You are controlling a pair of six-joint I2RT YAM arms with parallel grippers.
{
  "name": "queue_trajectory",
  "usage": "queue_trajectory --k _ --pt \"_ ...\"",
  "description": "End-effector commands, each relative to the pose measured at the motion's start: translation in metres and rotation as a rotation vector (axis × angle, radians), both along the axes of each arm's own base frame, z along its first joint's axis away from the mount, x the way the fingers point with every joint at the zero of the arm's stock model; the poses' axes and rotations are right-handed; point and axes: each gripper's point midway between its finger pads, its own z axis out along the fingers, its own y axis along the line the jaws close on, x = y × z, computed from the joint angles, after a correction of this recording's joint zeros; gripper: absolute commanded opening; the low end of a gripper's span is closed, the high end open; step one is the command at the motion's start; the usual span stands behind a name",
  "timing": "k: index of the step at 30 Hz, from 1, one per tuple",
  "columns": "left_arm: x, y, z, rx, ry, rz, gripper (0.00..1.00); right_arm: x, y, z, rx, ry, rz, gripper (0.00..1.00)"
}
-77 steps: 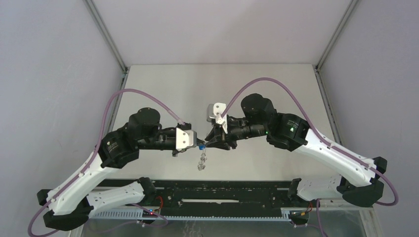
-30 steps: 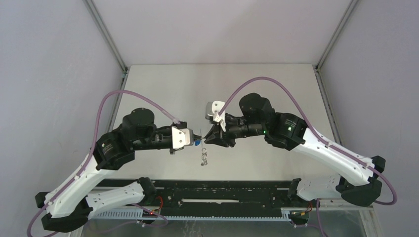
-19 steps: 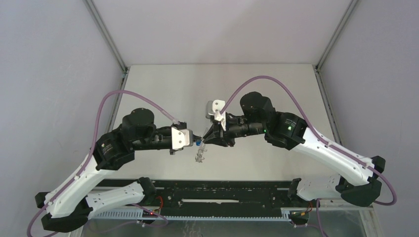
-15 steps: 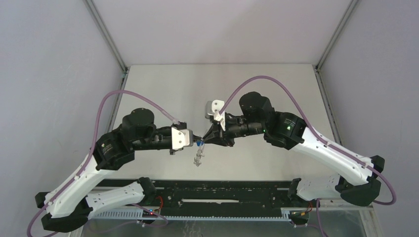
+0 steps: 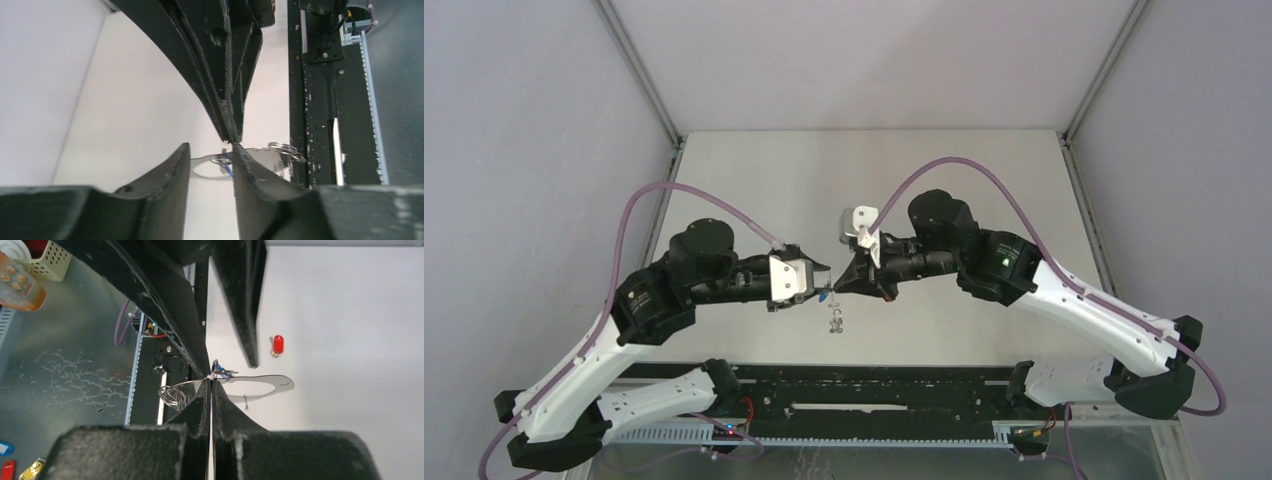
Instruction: Put the keys on the keyring
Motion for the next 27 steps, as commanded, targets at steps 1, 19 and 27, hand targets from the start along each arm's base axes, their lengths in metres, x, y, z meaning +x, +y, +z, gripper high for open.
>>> queue_trajectory --k 1,19,27 --pt "-0.001 0.003 0.044 -0.114 -0.103 0.001 0.49 -0.003 -0.006 0.034 0.195 -0.007 -0.01 0.0" --pt "-0.005 -0.003 0.026 -0.148 -0.016 0.003 0.63 -0.013 -0.031 0.071 0.595 -0.025 -0.032 0.0" --pt "0.0 -0.007 0.017 -0.141 0.029 0.029 0.48 -0.017 -0.028 0.071 0.6 -0.032 -0.022 0.0"
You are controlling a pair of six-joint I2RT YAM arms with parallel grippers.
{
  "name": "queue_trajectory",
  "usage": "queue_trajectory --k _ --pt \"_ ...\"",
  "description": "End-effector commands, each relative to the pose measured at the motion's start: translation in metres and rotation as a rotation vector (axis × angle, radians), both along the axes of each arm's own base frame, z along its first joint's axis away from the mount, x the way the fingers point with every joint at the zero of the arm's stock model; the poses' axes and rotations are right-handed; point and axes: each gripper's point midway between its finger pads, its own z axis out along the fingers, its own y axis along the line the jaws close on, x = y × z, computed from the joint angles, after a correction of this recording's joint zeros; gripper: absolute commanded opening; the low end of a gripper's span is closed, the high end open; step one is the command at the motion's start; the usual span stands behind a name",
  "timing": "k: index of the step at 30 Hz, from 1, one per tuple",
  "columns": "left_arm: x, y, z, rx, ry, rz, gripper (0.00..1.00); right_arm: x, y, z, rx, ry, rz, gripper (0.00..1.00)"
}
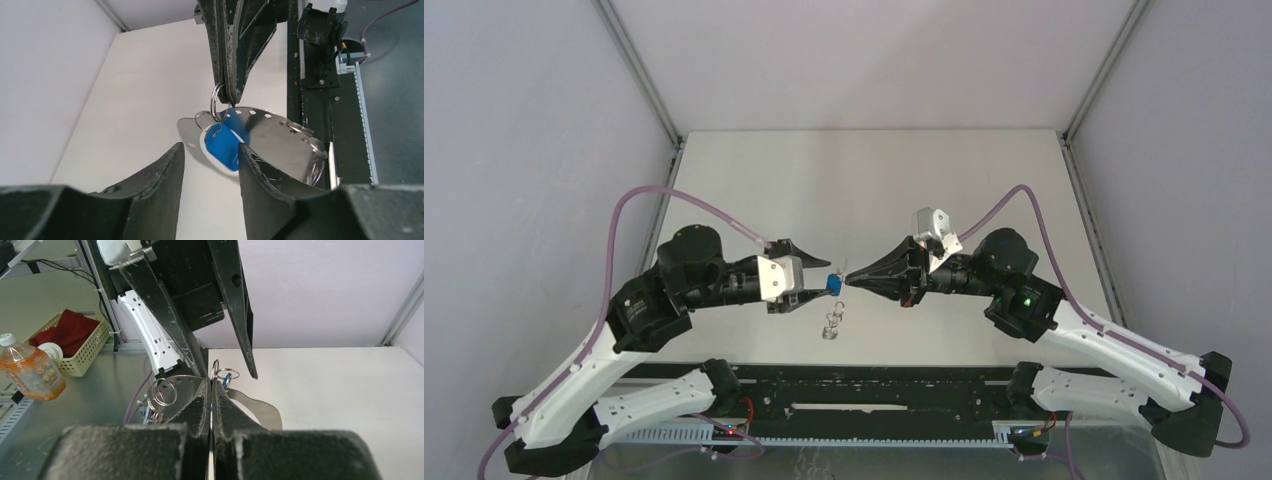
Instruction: Put the keys on the keyring
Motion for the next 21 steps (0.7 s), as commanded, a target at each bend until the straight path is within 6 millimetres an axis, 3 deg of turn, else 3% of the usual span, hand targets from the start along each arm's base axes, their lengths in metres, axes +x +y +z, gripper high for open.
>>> queue_trajectory --k 1,14,21 --pt "0.0016 -0.0051 0.0 -0.03 0.022 0.005 0.44 -0.0047 -0.0036 0.0273 0.094 -0.043 -0.005 0.0" --pt "-0.0036 -0.0077 0.0028 -0.042 -0.066 -0.059 0.01 -0.0061 -0.0026 0.0259 0.103 -0.043 -0.008 0.0" --pt "-0.0037 -0.0036 0.005 -0.02 -0.214 -0.086 0.0 -0.0032 -0.0017 0.0215 0.094 -0.038 -0.022 0.0"
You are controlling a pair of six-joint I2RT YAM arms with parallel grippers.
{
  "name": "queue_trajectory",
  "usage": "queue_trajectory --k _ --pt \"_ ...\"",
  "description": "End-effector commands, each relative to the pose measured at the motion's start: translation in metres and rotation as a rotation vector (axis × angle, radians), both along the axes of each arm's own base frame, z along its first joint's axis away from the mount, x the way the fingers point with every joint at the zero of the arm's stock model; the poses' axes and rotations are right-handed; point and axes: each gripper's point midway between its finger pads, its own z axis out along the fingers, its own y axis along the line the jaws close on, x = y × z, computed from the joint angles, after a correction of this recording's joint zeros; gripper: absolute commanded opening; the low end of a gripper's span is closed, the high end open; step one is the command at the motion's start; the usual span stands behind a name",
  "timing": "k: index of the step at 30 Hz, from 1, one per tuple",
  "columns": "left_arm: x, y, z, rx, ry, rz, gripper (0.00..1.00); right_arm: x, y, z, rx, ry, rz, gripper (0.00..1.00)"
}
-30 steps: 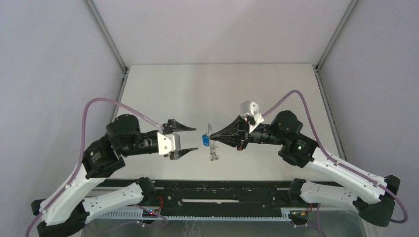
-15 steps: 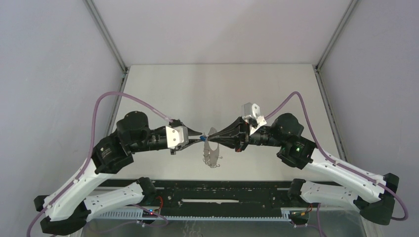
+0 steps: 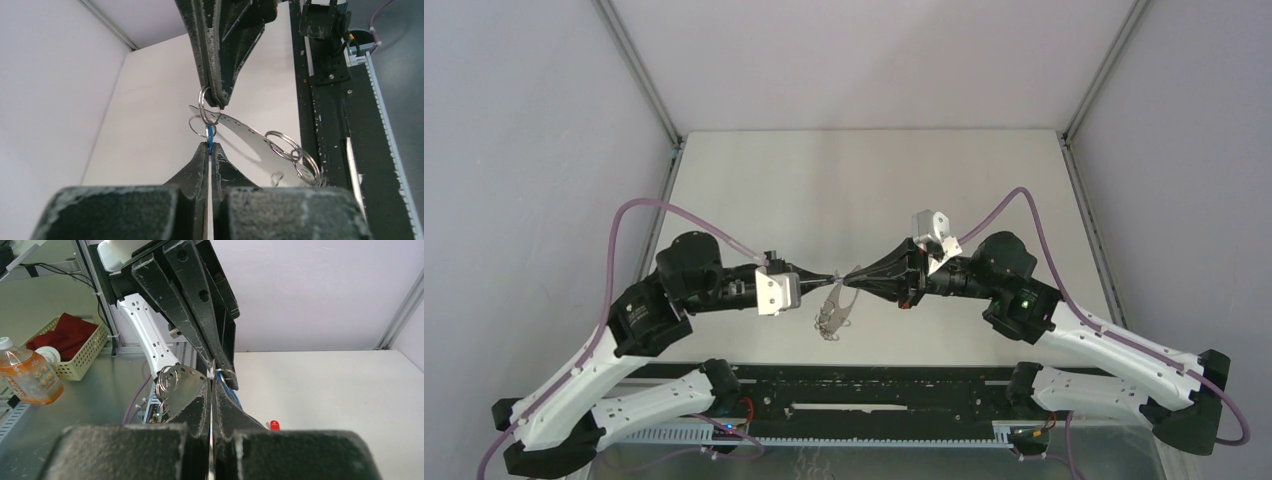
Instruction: Put the keys on the keyring
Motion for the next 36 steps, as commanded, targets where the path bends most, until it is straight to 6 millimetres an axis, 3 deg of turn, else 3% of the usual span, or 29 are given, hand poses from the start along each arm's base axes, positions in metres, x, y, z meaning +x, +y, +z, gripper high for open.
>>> queue_trajectory --k 1,8,24,27,29,36 --pt "-0.001 -0.001 0.007 -0.002 -0.139 -0.043 0.0 0.0 -0.005 0.02 0.071 -0.03 -0.021 0.0" --pt "-0.003 -0.001 0.007 0.039 -0.247 -0.079 0.0 0.002 -0.004 0.017 0.06 -0.033 -0.031 0.0" --pt "-0.019 -0.003 0.001 0.092 -0.306 -0.172 0.01 0.004 -0.004 0.017 0.061 -0.033 -0.046 0.0" --pt "-0.015 -0.006 0.013 0.049 -0.252 -0.131 0.27 0.004 -0.004 0.015 0.055 -0.027 -0.045 0.0" --pt "-0.012 -0.006 0.016 0.036 -0.225 -0.103 0.38 0.004 -0.004 0.014 0.051 -0.022 -0.044 0.0" --pt "-0.013 -0.006 0.012 0.009 -0.136 -0.069 0.43 0.002 -0.004 0.016 0.056 -0.018 -0.043 0.0"
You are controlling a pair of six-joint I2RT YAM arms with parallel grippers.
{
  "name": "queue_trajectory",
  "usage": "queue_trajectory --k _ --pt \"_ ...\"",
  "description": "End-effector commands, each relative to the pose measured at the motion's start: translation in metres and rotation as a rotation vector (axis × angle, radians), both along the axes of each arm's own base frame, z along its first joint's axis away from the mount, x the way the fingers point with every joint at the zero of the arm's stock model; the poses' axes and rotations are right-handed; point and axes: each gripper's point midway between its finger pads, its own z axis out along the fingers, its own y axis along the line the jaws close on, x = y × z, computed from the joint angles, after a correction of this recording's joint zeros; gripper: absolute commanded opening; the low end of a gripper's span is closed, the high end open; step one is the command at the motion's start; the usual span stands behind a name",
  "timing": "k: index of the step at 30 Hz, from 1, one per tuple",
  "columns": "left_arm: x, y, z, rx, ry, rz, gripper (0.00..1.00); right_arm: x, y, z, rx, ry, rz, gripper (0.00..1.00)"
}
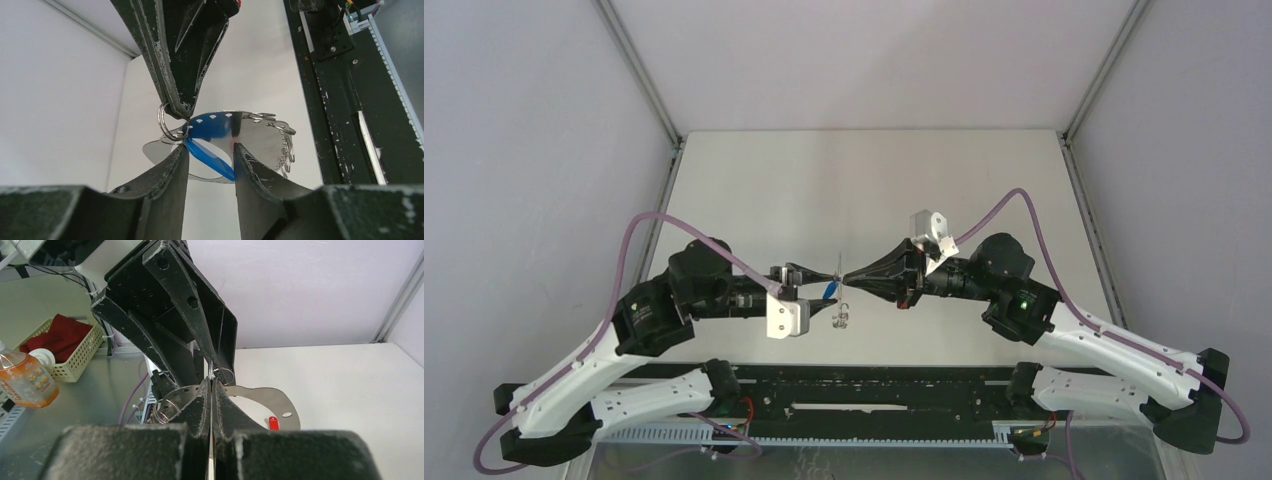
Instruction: Put the keys on the keyring
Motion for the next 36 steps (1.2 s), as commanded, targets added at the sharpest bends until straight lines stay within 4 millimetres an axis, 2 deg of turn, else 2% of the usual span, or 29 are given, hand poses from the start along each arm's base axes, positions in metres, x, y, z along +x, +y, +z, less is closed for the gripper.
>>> queue_trajectory --k 1,7,12,15,26,33,35,36 --pt "-0.004 -0.001 0.028 -0.101 0.036 0.018 0.43 -0.002 -0.005 0.02 0.063 -0.031 -0.014 0.0" --pt "-0.002 0.0 0.044 -0.167 0.009 0.027 0.4 -0.003 -0.003 0.018 0.057 -0.022 -0.014 0.0" --pt "-0.006 0.0 0.043 -0.173 0.015 0.014 0.24 -0.003 -0.005 0.021 0.086 -0.023 -0.017 0.0" --pt "-0.006 0.0 0.041 -0.169 0.016 0.015 0.2 -0.002 -0.006 0.021 0.092 -0.023 -0.025 0.0" --pt "-0.009 -0.006 0.04 -0.168 0.052 -0.01 0.19 -0.005 -0.003 0.023 0.107 -0.027 0.0 0.0" --pt "-0.007 -0.013 0.034 -0.17 0.118 0.002 0.22 -0.008 -0.001 0.027 0.128 -0.037 0.013 0.0" --pt "-0.006 -0.014 0.035 -0.177 0.135 0.011 0.27 -0.009 -0.001 0.027 0.128 -0.036 0.016 0.0" --pt "-0.005 -0.015 0.036 -0.184 0.138 0.015 0.34 -0.009 0.0 0.026 0.125 -0.035 0.017 0.0"
